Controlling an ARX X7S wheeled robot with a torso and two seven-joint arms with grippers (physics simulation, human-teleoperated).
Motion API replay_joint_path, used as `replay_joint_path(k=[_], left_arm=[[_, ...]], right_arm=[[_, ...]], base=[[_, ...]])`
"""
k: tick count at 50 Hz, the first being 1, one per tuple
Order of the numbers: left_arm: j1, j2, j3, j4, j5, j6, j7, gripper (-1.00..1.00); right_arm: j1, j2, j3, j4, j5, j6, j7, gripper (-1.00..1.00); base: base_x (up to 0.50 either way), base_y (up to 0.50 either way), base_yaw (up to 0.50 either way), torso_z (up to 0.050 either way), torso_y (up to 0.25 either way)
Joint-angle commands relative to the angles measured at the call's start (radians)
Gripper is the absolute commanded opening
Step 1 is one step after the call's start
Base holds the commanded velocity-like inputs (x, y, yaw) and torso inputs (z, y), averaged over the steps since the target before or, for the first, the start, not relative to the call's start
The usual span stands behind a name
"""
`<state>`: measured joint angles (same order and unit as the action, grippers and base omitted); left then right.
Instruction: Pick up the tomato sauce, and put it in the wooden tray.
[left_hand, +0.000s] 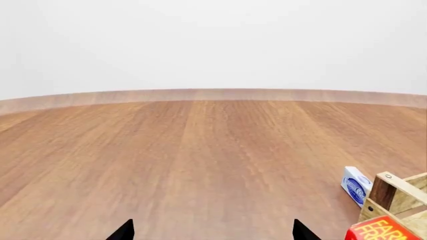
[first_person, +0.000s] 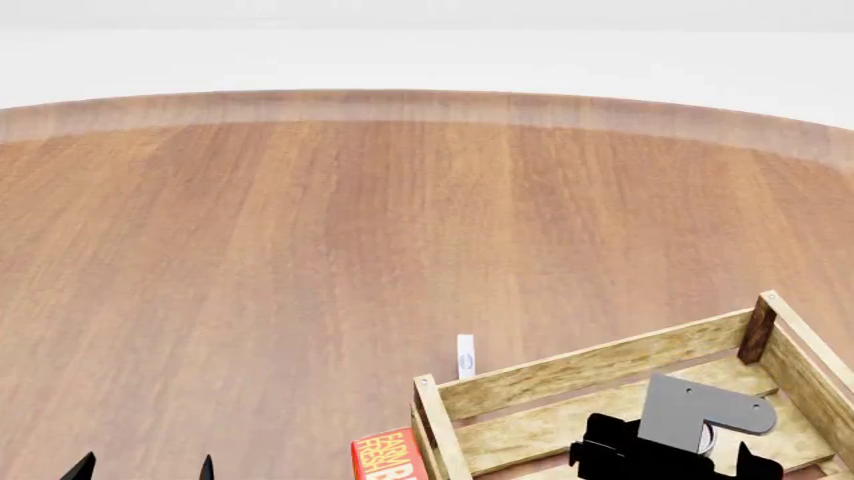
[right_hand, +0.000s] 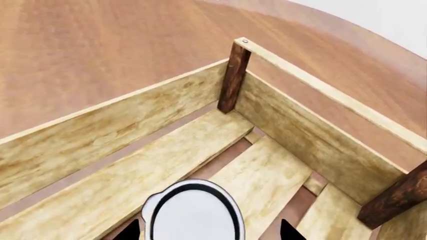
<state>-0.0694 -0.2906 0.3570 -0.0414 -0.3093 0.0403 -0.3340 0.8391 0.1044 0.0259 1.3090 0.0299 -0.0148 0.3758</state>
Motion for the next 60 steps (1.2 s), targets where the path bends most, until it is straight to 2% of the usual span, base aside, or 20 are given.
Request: replay_joint_path(k=[1,41,42,44,48,60], left_arm=[[0.002,0.014,-0.014,-0.001,0.013,0.005,0.015,1.0],[0.002,0.005,-0.002,0.002,0.005,0.008,0.008,1.0],[0.002,0.005,-0.001,0.002,0.005,0.008,0.007,1.0],[0.001,0.005,-0.001,0.002,0.005,0.009,0.007,1.0],[0.001,0.004,0.0,0.002,0.004,0.009,0.006,1.0],[0.0,0.003,0.004,-0.01,0.003,0.02,0.008,1.0]], right_arm=[[-0.001,-0.013,0.029,0.0,-0.025,0.004,-0.028,1.0],[0.031,-0.012,0.001,-0.015,-0.028,-0.042,-0.08,1.0],[0.017,-0.013,0.001,-0.056,-0.027,-0.021,-0.082,1.0],[-0.06,-0.016,0.0,-0.277,-0.021,0.107,-0.09,1.0],[-0.138,-0.016,-0.005,-0.514,-0.015,0.242,-0.093,1.0],[-0.159,0.007,0.006,-0.721,0.002,0.388,-0.08,1.0]], base=[[0.0,0.0,0.0,0.0,0.0],[0.0,0.0,0.0,0.0,0.0],[0.0,0.0,0.0,0.0,0.0],[0.0,0.0,0.0,0.0,0.0],[0.0,0.0,0.0,0.0,0.0],[0.0,0.0,0.0,0.0,0.0]])
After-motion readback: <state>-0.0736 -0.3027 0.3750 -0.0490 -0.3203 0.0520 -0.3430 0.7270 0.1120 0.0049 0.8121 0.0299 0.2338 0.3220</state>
